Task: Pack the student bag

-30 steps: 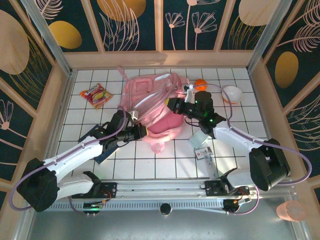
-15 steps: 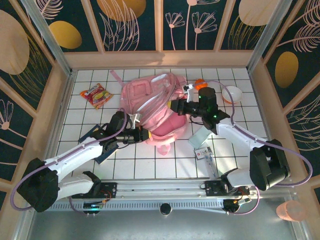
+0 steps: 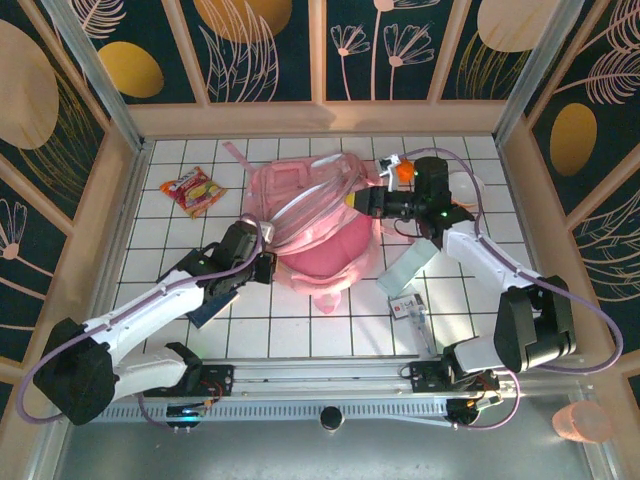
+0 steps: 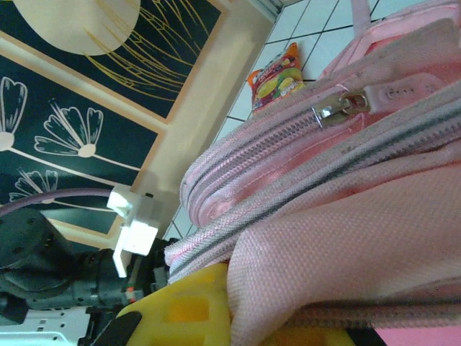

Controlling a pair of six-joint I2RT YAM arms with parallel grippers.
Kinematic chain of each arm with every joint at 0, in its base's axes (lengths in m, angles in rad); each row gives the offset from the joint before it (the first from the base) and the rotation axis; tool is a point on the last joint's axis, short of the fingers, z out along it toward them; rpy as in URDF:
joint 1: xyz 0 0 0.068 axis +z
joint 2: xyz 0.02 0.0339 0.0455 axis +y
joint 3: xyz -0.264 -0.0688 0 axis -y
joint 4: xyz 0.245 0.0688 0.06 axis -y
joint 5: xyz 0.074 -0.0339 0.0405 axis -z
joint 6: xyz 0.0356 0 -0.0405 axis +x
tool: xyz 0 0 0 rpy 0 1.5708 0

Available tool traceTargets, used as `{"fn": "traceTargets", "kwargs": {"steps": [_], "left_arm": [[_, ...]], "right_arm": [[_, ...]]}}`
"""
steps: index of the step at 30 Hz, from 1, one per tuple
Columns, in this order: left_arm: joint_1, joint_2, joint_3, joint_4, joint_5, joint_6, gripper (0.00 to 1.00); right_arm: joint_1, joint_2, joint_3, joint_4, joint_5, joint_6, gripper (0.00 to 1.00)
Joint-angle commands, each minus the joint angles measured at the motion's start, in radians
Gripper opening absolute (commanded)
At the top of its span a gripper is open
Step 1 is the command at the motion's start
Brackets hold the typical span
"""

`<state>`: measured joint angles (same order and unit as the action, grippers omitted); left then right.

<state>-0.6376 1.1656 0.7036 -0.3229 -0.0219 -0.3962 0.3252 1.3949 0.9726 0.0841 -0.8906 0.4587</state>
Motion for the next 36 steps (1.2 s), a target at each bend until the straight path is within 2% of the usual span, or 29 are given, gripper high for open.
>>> {"fn": "traceTargets", "kwargs": {"steps": [1, 4, 9, 10, 13, 14, 17, 21, 26, 28, 30, 32, 35, 36], "left_arm": [[0.006, 0.004, -0.006, -0.003, -0.175, 0.032, 0.00], [0.017, 0.005, -0.025, 0.065, -0.174, 0.041, 0.00], [0.018, -0.019, -0.074, 0.222, 0.054, 0.050, 0.00], [0.018, -0.029, -0.085, 0.247, 0.083, 0.044, 0.00], [0.018, -0.073, -0.127, 0.316, 0.134, 0.031, 0.00], [0.017, -0.086, -0.139, 0.335, 0.148, 0.030, 0.00], [0.016, -0.095, -0.148, 0.365, 0.196, 0.019, 0.00], [0.016, -0.077, -0.135, 0.383, 0.243, 0.011, 0.00], [0.015, -0.072, -0.124, 0.413, 0.263, -0.009, 0.00], [0.014, -0.070, -0.120, 0.404, 0.249, -0.011, 0.00], [0.015, -0.070, -0.111, 0.366, 0.184, -0.006, 0.00], [0.016, -0.063, -0.100, 0.301, 0.065, 0.003, 0.00], [0.021, -0.047, -0.102, 0.239, -0.085, 0.025, 0.00], [0.029, -0.043, -0.109, 0.236, -0.110, 0.025, 0.00]], "right_arm": [[-0.031, -0.022, 0.078, 0.010, -0.146, -0.015, 0.00], [-0.093, -0.031, 0.086, -0.041, -0.155, -0.006, 0.00], [-0.166, -0.030, 0.039, 0.020, -0.119, 0.144, 0.00], [-0.165, -0.028, 0.036, 0.012, -0.096, 0.153, 0.06], [-0.150, -0.038, -0.003, 0.002, 0.003, 0.227, 0.41], [-0.139, -0.056, -0.034, 0.023, 0.036, 0.277, 0.47], [-0.078, -0.122, -0.176, 0.173, 0.135, 0.459, 0.56], [0.049, -0.185, -0.298, 0.320, 0.320, 0.620, 0.58], [0.162, -0.208, -0.372, 0.380, 0.529, 0.721, 0.59], [0.183, -0.197, -0.375, 0.395, 0.550, 0.727, 0.54], [0.187, -0.182, -0.358, 0.395, 0.519, 0.714, 0.33], [0.176, -0.178, -0.307, 0.332, 0.460, 0.645, 0.16], [0.122, -0.173, -0.206, 0.194, 0.308, 0.515, 0.02], [0.102, -0.170, -0.178, 0.154, 0.259, 0.483, 0.00]]}}
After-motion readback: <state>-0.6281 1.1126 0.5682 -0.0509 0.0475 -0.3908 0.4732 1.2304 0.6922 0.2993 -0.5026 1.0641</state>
